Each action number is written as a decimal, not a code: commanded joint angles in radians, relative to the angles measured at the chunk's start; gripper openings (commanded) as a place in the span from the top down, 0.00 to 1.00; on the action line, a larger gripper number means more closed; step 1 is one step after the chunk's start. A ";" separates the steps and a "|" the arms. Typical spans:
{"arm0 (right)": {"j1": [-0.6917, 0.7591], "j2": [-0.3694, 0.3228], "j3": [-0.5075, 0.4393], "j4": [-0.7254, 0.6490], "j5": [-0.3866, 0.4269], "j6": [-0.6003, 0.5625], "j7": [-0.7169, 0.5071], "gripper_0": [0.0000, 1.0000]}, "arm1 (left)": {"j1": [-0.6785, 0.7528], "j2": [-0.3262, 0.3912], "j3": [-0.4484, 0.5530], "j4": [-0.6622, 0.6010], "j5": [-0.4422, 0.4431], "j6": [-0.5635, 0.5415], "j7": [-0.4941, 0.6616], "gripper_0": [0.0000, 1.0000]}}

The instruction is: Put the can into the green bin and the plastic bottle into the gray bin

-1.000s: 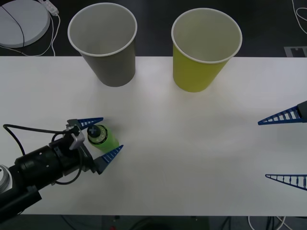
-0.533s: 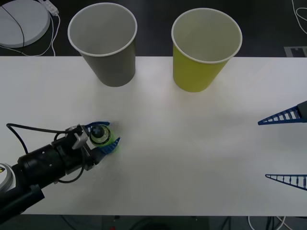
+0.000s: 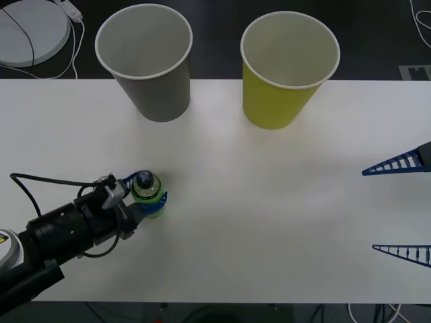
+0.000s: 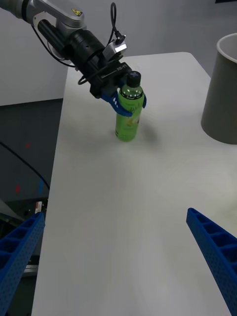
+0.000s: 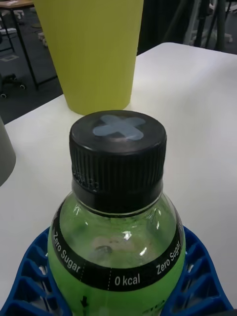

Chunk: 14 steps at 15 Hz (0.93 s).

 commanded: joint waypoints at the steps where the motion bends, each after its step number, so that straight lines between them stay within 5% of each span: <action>1: 0.000 0.000 0.000 0.000 0.000 0.000 0.000 0.00 | 0.000 0.006 0.001 -0.005 0.006 -0.001 0.017 1.00; 3: 0.000 0.000 0.000 0.000 0.000 0.000 0.000 0.00 | 0.000 0.023 0.001 -0.015 0.004 -0.001 0.036 1.00; 9: 0.000 0.000 0.000 0.000 0.000 0.000 0.000 0.00 | 0.011 0.118 0.009 -0.103 -0.163 0.044 0.354 1.00; 14: 0.000 0.000 0.000 0.000 0.000 0.000 0.000 0.00 | 0.074 0.166 0.019 -0.186 -0.240 0.179 0.532 1.00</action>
